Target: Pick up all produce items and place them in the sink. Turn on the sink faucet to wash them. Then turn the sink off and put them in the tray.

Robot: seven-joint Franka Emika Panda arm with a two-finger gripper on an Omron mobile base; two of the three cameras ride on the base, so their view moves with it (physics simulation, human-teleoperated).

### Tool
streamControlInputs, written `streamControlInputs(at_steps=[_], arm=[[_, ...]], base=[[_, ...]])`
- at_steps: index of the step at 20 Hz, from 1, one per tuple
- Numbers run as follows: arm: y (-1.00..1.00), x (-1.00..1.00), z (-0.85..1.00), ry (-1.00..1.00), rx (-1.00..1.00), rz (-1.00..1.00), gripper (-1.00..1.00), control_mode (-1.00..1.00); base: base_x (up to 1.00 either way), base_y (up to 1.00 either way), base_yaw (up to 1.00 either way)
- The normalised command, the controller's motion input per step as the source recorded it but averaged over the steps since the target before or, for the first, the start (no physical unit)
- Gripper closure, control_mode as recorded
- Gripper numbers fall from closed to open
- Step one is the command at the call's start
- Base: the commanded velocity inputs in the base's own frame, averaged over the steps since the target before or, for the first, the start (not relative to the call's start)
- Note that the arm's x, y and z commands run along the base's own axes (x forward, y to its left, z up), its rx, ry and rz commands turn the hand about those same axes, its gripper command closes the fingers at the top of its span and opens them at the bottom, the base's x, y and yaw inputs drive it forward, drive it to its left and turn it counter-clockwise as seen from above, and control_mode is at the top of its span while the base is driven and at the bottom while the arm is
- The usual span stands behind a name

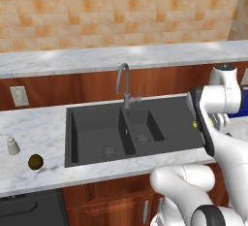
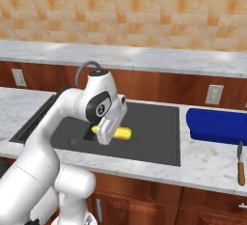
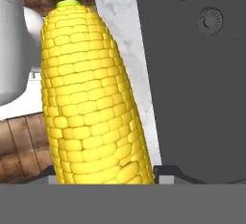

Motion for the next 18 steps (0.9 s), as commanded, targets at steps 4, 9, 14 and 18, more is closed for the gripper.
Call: streamControlInputs(at_steps=[4, 9, 14, 18], arm=[[1.00, 0.20, 0.23, 0.00, 0.00, 0.33, 1.00, -1.00], [1.00, 0.35, 0.06, 0.00, 0.00, 0.32, 1.00, -1.00], [1.00, 0.54, -0.07, 0.00, 0.00, 0.42, 1.00, -1.00], [1.00, 0.80, -0.02, 0.00, 0.00, 0.39, 1.00, -1.00]], base=[[0.00, 0.00, 0.00], [0.00, 0.00, 0.00], [0.00, 0.00, 0.00], [0.00, 0.00, 0.00]])
